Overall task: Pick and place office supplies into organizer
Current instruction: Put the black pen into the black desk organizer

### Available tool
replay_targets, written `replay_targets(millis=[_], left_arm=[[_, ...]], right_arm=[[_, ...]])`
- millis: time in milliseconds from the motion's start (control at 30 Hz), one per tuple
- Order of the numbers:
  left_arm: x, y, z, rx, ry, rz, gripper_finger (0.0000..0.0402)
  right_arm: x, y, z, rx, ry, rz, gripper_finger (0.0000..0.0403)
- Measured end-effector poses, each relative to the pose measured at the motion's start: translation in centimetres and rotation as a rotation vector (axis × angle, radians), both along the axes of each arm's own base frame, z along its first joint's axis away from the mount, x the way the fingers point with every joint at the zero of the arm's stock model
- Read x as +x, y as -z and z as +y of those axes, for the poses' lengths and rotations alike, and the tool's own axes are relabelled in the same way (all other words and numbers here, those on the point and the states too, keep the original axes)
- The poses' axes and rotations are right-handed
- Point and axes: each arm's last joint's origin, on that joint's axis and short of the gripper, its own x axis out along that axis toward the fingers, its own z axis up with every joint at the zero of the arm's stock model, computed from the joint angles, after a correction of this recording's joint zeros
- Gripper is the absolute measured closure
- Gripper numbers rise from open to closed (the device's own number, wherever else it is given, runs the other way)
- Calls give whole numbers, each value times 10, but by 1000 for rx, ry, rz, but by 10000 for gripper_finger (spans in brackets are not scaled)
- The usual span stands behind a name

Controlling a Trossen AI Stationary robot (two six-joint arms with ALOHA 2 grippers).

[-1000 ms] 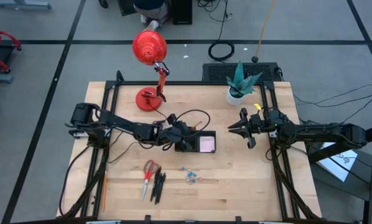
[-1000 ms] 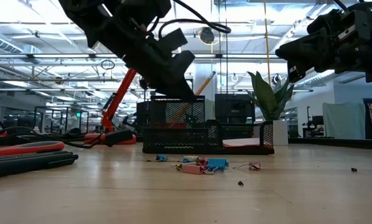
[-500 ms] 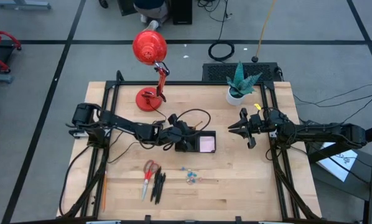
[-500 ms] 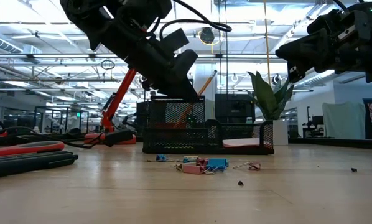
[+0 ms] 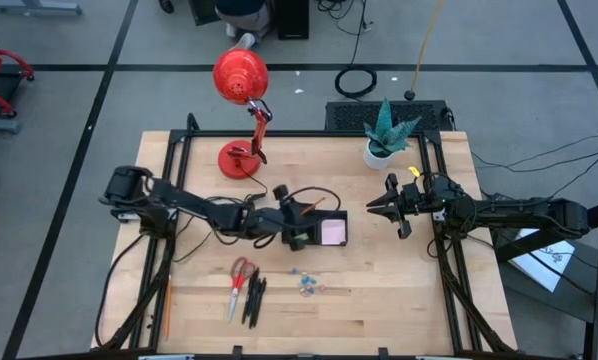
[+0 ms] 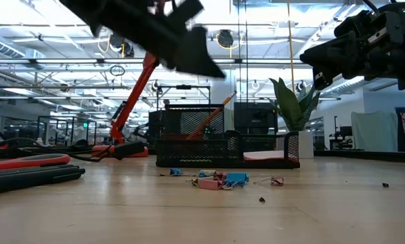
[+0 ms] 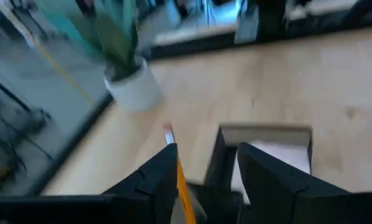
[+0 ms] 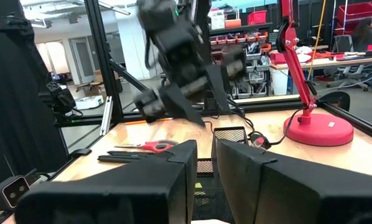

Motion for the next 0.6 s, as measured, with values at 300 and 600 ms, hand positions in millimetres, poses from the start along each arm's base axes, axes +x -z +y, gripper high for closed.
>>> replay_targets(millis=[300, 600], left_arm=[[-61, -57, -44, -342, 71, -16, 244], [-110, -25, -111, -557, 112, 305, 270]], right_arm=[[0, 1, 0, 2, -2, 6, 344], [0, 3, 0, 8, -2, 25, 344]])
